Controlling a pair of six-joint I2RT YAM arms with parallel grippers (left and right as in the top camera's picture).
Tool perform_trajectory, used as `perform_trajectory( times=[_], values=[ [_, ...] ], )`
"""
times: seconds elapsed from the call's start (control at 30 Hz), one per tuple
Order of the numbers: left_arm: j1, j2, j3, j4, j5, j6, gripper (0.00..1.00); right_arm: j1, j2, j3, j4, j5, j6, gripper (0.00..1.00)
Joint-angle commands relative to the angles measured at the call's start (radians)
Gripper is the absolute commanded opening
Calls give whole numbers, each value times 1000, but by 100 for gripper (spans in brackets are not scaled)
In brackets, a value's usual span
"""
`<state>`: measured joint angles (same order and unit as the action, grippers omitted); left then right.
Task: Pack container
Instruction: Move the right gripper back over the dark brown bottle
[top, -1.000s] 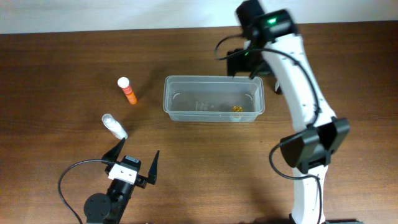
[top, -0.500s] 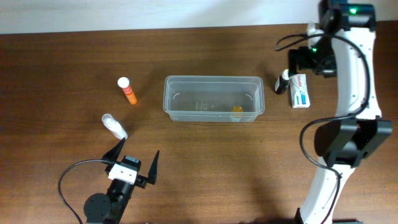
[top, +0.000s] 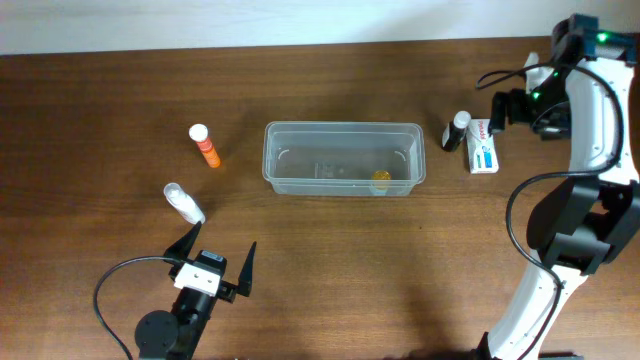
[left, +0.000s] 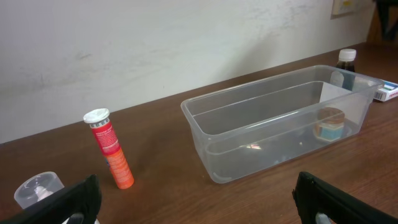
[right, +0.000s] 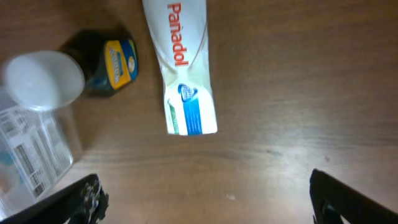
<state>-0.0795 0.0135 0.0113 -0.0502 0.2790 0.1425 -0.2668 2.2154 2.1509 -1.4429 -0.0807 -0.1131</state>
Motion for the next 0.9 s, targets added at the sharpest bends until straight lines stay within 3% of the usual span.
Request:
perform_trajectory(
  times=[0.0,0.5,0.63,0.87],
  values=[
    [-5,-8,-2,-8,-7,13,99,6,-3,-77,42,-13,-13,99],
    [-5,-8,-2,-8,-7,13,99,5,0,-244,237,58,0,99],
    [-5,-8,-2,-8,-7,13,99,5,0,-279,285,58,79,99],
    [-5,-8,-2,-8,-7,13,99,5,0,-269,297,-44,126,98]
  ],
)
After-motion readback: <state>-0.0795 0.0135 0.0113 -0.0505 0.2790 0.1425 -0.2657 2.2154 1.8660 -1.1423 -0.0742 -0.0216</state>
